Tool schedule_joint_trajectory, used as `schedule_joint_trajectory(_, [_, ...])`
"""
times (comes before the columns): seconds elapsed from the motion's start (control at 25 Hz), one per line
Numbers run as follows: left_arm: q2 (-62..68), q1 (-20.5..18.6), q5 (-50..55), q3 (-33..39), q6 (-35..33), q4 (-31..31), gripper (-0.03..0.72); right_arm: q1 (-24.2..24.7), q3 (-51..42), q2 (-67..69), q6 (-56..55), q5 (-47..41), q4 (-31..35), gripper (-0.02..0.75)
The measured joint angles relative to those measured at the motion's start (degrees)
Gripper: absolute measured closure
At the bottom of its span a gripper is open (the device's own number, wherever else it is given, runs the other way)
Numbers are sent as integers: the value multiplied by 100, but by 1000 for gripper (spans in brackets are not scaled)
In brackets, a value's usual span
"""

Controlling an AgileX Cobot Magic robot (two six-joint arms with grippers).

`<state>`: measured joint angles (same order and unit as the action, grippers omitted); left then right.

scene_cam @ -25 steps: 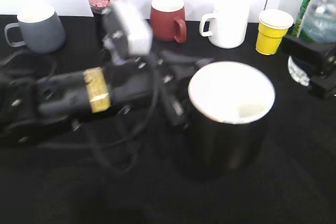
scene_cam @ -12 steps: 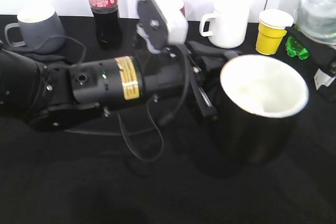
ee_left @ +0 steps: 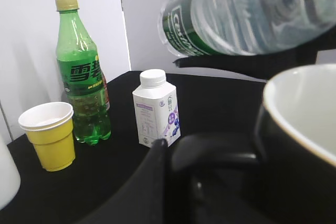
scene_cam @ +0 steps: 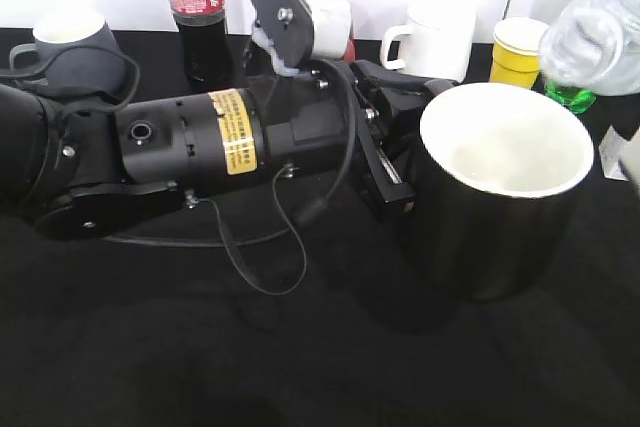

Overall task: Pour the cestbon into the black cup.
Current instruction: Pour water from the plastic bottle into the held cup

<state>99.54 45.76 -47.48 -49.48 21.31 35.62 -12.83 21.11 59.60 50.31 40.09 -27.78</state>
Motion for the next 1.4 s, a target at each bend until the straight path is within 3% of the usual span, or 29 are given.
schedule_joint_trajectory(0.36, [-49,0,24,0,28,0,652,0,0,0,1176,-4,613,240])
schedule_joint_trajectory(1.4, [-49,0,374,0,28,55,652,0,0,0,2886,47,798,241])
